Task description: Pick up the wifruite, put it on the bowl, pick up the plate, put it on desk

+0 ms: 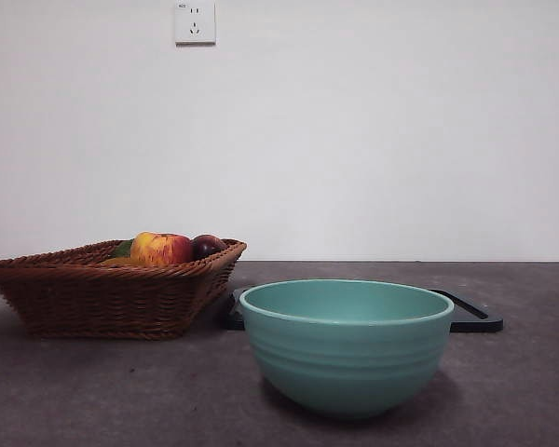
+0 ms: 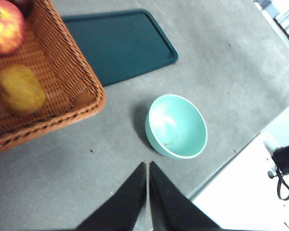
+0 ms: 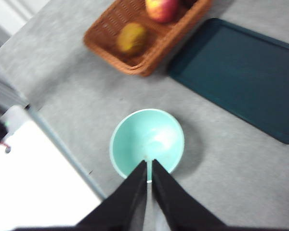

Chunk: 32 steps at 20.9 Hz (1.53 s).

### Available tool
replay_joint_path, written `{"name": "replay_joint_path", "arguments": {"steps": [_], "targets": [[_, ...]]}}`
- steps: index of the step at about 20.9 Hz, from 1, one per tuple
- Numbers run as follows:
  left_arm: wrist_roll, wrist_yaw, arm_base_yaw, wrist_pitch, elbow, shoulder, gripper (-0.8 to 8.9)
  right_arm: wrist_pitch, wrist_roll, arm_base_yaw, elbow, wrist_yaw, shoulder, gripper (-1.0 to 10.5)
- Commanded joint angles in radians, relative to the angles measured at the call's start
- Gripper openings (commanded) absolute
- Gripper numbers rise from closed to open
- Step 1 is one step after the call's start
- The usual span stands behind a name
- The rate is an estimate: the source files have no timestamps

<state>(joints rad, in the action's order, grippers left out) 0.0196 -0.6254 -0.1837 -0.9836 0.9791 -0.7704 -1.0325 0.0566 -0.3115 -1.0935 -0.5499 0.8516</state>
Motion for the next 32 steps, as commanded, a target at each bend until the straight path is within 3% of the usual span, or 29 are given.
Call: {"name": "replay_joint_path", "arguments": {"steps": [1,4,7,9,13,20,24,32], "targets": [[0.026,-0.003,-0.006,0.012,0.024,-0.007,0.1,0.006,0.016,-0.02,-0.019,0.0,0.01,0.1],[0.025,-0.003,-0.006,0.011,0.024,-0.007,1.27,0.006,0.012,-0.027,-0.019,0.0,0.01,0.3],[0.021,-0.003,-0.006,0.012,0.024,-0.007,4.4,0.006,0.006,-0.027,-0.019,0.0,0.01,3.5],[0.02,-0.003,-0.006,0.012,0.024,-0.007,5.09,0.006,0.004,-0.027,-0.019,0.0,0.01,4.1],[0.013,-0.001,-0.006,0.013,0.024,-0.007,5.05,0.006,0.003,-0.027,-0.019,0.0,0.01,4.1],[-0.079,0.102,-0.032,0.125,0.029,-0.063,5.0,0.006,-0.004,-0.027,-0.019,0.0,0.01,4.1],[-0.139,0.218,-0.087,0.206,0.053,-0.188,4.96,0.006,-0.004,-0.027,-0.019,0.0,0.01,4.1],[-0.141,0.509,-0.175,0.225,0.232,-0.575,4.92,0.006,-0.004,-0.027,-0.019,0.0,0.01,4.1]]}}
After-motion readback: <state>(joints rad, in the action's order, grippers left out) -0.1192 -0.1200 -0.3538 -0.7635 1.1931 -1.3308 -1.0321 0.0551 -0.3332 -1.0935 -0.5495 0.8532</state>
